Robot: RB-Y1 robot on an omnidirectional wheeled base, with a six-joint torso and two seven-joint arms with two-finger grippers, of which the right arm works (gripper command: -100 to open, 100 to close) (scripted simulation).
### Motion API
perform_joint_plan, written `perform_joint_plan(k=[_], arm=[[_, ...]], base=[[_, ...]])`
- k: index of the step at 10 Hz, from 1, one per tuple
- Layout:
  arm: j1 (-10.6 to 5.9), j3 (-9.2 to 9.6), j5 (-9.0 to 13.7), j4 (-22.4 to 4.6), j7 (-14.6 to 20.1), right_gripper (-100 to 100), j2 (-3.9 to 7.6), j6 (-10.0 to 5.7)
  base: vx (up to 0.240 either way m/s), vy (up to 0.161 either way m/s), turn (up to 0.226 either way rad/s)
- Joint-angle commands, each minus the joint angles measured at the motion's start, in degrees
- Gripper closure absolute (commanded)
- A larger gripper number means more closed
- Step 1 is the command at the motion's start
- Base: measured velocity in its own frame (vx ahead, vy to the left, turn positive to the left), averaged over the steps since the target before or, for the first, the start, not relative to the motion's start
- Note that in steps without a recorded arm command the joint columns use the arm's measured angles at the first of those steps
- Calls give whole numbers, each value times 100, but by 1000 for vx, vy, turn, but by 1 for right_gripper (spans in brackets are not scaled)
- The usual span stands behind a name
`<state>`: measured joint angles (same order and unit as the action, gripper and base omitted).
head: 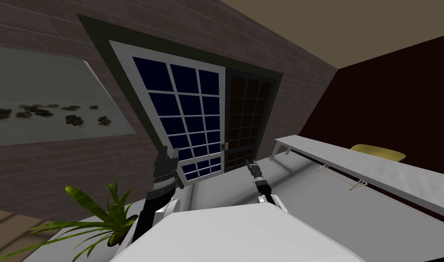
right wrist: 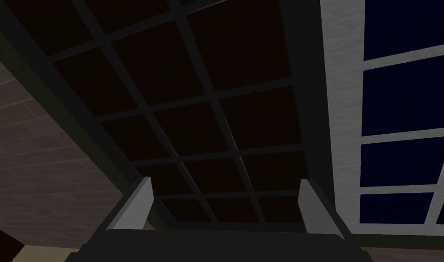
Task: Pull the door open
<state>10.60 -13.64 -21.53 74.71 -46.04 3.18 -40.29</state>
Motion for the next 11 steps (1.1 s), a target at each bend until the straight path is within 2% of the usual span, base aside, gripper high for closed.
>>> perform_joint_plan(k=[1,8,9,11], arm=[[-104,-43,-115,-281,-205,-100,-22,-84],[-458,-196,-576,-1263,-953,-100,-156,-384],[-551,-235,-695,-1517,-1147,-100,-200,-461],[-636,-271,-803,-1746,-1322,-100,-248,-531]], base=[[97,20,53],[106,12,45],[135,13,52],[137,5,43]])
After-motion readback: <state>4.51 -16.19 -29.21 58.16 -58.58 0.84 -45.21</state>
